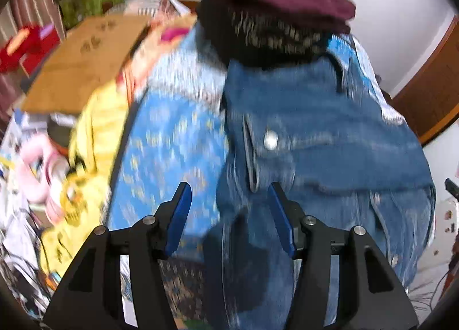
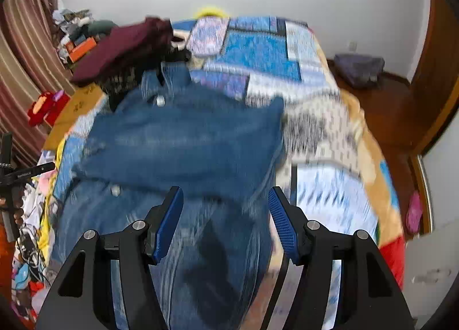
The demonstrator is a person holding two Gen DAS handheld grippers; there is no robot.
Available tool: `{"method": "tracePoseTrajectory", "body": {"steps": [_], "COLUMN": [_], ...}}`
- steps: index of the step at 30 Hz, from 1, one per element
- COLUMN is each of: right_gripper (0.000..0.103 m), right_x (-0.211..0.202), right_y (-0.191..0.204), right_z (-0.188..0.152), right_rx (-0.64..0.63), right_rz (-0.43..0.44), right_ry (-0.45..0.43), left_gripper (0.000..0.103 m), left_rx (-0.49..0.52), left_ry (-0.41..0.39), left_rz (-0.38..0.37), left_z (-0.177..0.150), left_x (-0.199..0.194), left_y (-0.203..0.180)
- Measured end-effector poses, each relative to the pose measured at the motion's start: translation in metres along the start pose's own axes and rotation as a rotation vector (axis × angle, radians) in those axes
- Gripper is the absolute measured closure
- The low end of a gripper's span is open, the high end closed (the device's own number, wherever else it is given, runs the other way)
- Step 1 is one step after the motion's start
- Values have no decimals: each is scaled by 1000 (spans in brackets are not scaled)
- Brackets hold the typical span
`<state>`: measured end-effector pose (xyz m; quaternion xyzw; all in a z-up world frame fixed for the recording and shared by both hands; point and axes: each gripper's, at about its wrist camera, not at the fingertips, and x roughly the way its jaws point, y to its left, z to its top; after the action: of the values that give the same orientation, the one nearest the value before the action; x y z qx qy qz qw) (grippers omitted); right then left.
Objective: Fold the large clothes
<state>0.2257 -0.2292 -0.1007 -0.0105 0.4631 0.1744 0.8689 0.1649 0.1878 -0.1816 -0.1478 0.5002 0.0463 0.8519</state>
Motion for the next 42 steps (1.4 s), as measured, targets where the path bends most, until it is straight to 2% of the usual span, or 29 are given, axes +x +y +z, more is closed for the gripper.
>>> {"method": "tracePoseTrajectory", "body": {"steps": [5,8,12,17,20,23,24,25,26,27,29,33,39,42], "right_gripper": [45,45,45,43,43,52,63,75,80,88,91,94,95,95], "right_x": [14,15,18,16,15,14,13,13,13,12,10,4,-21,-30], "right_y": [-6,-8,-7,-2,0,6,9,10,12,13,17,30,38,34], "right_z": [-34,-46,-62,-79,-84,-86,-85,-85,-84,-83,-78,-67,-29,-10], "right_rx": [52,74,86,93,125,139,133,129,126,128,134,104,48,55], "right_rz": [5,4,18,22,30,29,28,29,47,67,85,116,181,198], "right_ry": [77,101,124,110,95,76,71,70,71,69,65,39,-59,-116], "left_gripper": [49,49,48,49,49,49,49,50,54,64,90,93,96,97], "left_rx": [-47,-80,-194,-292,-301,-264,-255,-246,-239,-232,-215,-166,-95,-107], "left_ry": [101,145,207,175,168,170,172,173,175,179,196,171,44,-35], "left_rz": [-27,-108,-242,-326,-346,-340,-341,-341,-347,-352,-359,-347,-362,-411], "left_z": [-39,-57,-80,-97,-105,-109,-110,-110,-110,-110,-107,-92,-44,-15], "left_x": [22,33,49,47,46,41,40,38,36,37,33,15,-28,-46], "left_y": [12,19,34,43,39,30,28,24,21,21,16,2,-22,-19]}}
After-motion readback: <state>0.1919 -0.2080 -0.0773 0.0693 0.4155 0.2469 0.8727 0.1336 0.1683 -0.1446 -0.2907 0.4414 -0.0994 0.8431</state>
